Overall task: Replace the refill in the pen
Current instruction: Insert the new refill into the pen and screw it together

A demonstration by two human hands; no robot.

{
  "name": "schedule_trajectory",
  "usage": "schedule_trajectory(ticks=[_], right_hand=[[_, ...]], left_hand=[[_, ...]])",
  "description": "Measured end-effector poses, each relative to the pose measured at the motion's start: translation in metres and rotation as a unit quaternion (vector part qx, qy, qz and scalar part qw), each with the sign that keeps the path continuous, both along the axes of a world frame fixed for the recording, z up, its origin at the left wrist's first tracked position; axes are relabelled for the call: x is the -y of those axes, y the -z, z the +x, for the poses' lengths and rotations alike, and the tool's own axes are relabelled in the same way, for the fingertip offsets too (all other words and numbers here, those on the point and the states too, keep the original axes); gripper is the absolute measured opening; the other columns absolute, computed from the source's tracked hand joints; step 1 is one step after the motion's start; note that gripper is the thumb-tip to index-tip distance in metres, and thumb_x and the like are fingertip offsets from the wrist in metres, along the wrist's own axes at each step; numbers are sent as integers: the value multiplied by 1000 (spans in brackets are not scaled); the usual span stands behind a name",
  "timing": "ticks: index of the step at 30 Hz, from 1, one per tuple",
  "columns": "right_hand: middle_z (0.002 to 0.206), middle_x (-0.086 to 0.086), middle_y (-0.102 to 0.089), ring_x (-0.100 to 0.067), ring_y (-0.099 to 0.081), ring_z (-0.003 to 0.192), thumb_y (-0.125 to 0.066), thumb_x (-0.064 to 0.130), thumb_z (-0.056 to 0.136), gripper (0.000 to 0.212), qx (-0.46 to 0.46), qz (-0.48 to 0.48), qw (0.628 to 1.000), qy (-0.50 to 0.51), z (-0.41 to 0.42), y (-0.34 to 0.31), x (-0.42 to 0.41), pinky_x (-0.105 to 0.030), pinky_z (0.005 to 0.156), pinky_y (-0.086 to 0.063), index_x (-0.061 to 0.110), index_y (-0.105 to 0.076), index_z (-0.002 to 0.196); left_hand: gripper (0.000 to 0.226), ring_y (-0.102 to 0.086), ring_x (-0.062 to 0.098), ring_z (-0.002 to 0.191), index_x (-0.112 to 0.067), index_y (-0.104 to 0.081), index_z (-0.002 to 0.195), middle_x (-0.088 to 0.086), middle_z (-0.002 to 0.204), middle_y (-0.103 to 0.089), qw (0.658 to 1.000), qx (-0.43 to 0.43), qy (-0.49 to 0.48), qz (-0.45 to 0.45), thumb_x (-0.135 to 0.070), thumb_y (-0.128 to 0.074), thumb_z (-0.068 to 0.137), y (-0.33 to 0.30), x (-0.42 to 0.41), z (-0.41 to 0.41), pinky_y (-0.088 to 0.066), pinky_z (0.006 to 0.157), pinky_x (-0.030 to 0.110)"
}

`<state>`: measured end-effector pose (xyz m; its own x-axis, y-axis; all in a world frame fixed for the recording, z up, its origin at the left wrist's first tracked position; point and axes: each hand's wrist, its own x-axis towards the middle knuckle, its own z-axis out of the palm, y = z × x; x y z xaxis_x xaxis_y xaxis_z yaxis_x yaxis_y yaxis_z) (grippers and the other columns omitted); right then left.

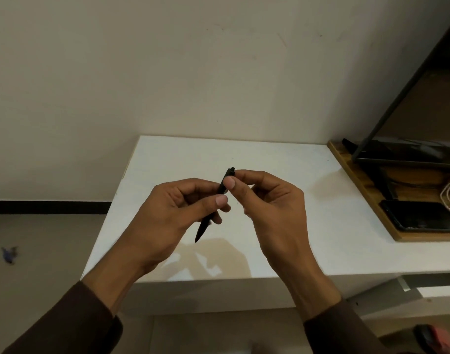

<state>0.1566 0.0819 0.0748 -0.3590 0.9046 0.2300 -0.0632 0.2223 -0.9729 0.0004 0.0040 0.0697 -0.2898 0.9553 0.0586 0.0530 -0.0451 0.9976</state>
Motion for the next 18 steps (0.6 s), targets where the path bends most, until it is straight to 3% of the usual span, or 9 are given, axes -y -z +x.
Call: schedule_trajectory(ticks=[2,4,6,7,9,14,18], right_hand=[[74,-24,-67,-42,-45,63,-80,27,87,11,6,9,1000,-3,0,-2,2,-44,57,-46,24,-82,97],[80,-14,-74,-40,-50,66,-78,26,89,13,2,14,1000,7,2,-5,0,-30,57,-48,24,-82,101],[91,0,-80,-20,-62,68,-77,20,89,15,-23,1,1000,18,4,-10,-4,-22,69,-53,24,-81,104],[96,1,-81,-14,-68,77,-76,16,89,17,-39,-8,999,20,5,-13,-6,-24,74,-54,23,-80,104],[98,-3,-81,-19,-73,90,-77,10,88,20,-71,-21,997,18,5,-18,-8,-28,76,-55,21,-78,105],[93,-8,-82,-23,-76,85,-79,13,82,46,-134,-64,989,8,6,-29,-9,-32,77,-59,17,-62,124],[94,-8,-82,-24,-78,83,-74,5,88,23,-146,-61,987,10,5,-30,-9,-36,79,-62,9,-73,110]], left_hand=[[22,-74,30,78,-14,-80,103,9,91,-81,1000,-4,-18,3,-21,-71,85,-1,-1,-3,-64,80,36],[22,-73,32,75,-12,-81,101,10,90,-81,999,4,-32,-1,-22,-72,83,0,1,-8,-64,77,40],[22,-72,28,72,-12,-81,99,11,90,-80,999,9,-42,-1,-22,-72,82,0,2,-11,-64,74,40],[22,-72,26,71,-12,-82,99,11,90,-80,999,10,-45,-1,-21,-72,83,0,2,-12,-64,73,39],[20,-71,25,71,-11,-81,100,11,90,-80,999,10,-46,0,-19,-71,84,-1,2,-13,-64,72,38],[14,-72,27,73,-12,-82,97,9,89,-80,999,-9,-36,-8,-15,-71,89,1,2,-8,-65,73,41],[13,-73,26,73,-14,-82,94,8,88,-80,999,-19,-30,-9,-16,-71,88,1,2,-8,-65,73,41]])
